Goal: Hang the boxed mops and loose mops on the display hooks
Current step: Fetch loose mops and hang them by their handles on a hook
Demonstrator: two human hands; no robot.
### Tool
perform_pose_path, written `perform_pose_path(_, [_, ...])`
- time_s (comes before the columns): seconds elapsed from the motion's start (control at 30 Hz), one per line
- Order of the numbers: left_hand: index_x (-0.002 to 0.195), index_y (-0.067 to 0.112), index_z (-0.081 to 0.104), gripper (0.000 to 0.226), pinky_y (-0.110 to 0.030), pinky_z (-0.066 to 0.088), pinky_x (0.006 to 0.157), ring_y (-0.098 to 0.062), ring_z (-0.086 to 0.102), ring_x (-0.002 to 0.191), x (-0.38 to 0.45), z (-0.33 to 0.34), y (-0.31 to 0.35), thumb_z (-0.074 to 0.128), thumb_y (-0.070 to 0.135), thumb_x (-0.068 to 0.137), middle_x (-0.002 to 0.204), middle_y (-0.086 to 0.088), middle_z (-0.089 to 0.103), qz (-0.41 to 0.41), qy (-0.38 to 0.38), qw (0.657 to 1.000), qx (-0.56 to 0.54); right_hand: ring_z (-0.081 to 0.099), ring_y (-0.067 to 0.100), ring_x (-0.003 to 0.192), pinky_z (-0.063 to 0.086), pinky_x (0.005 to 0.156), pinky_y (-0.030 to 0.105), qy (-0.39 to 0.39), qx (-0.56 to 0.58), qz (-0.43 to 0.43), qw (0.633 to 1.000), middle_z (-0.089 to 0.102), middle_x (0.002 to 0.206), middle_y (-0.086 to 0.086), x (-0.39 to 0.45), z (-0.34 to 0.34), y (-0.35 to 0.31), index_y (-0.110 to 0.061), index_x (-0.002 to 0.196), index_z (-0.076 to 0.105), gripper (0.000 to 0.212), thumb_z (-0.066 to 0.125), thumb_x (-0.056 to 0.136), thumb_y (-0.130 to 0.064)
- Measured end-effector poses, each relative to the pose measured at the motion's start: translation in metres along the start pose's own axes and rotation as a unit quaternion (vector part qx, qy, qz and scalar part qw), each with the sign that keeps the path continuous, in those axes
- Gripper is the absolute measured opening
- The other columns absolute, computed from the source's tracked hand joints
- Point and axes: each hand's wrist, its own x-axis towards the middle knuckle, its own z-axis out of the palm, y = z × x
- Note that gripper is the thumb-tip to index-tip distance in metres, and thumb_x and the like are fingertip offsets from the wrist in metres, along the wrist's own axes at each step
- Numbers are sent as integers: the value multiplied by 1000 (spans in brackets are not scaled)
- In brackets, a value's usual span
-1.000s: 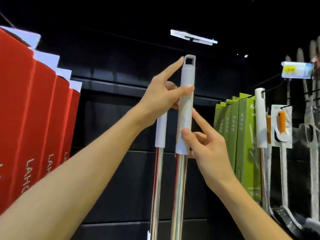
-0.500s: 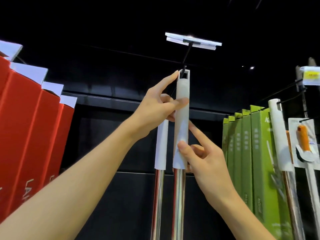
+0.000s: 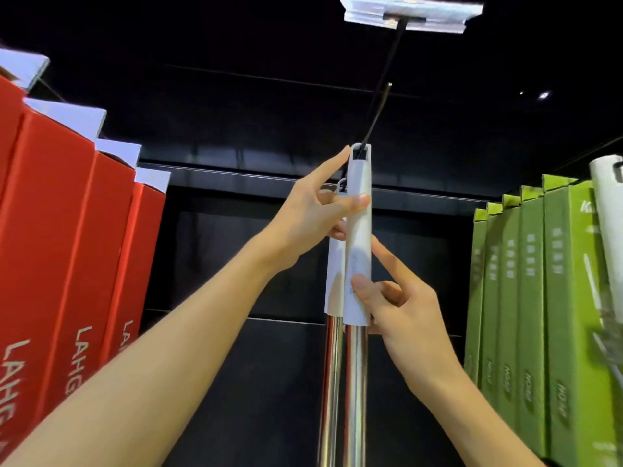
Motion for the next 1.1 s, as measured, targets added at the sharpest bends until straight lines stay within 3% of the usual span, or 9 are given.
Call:
perform_pose_path(0.27, [164, 41, 26, 79, -41, 66, 82, -28, 78, 92, 4, 1, -11, 69, 20, 100, 120, -15, 71, -20, 2, 1000, 7, 74, 29, 87, 65, 79, 46, 3, -6, -6, 1000, 71, 86, 14, 6, 6, 18, -63, 141, 41, 56, 66, 98, -37])
perform_pose_path(0.47, [165, 40, 22, 81, -38, 66, 82, -19, 77, 85, 8, -3, -19, 67, 21, 101, 96, -11, 71, -5, -15, 999, 29, 73, 24, 92, 65, 83, 43, 12, -23, -5, 1000, 71, 93, 7, 11, 12, 27, -69, 137, 36, 57, 65, 98, -39])
perform_pose_path(0.6, [166, 39, 19, 82, -38, 66, 83, -21, 78, 89, 11, -7, -27, 67, 21, 102, 99, -14, 73, 1, -25, 999, 46, 72, 23, 93, 64, 84, 42, 18, -31, 6, 999, 70, 95, 8, 14, 17, 32, -75, 131, 34, 58, 64, 99, -38])
perform_pose_path(0.8, [165, 41, 20, 82, -41, 66, 85, -25, 78, 92, 15, -7, -36, 68, 22, 101, 104, -23, 73, -5, -19, 999, 41, 73, 21, 93, 65, 83, 41, 28, -48, 24, 998, 71, 98, 1, 17, 20, 34, -62, 144, 35, 58, 63, 100, -37])
perform_pose_path(1.1, [164, 37, 27, 76, -40, 65, 89, -24, 76, 100, 3, 0, -38, 67, 21, 102, 105, -14, 74, -16, 9, 999, 40, 73, 24, 92, 64, 83, 37, 26, -62, 55, 996, 71, 94, 8, 13, 18, 31, -60, 146, 35, 59, 63, 101, -35])
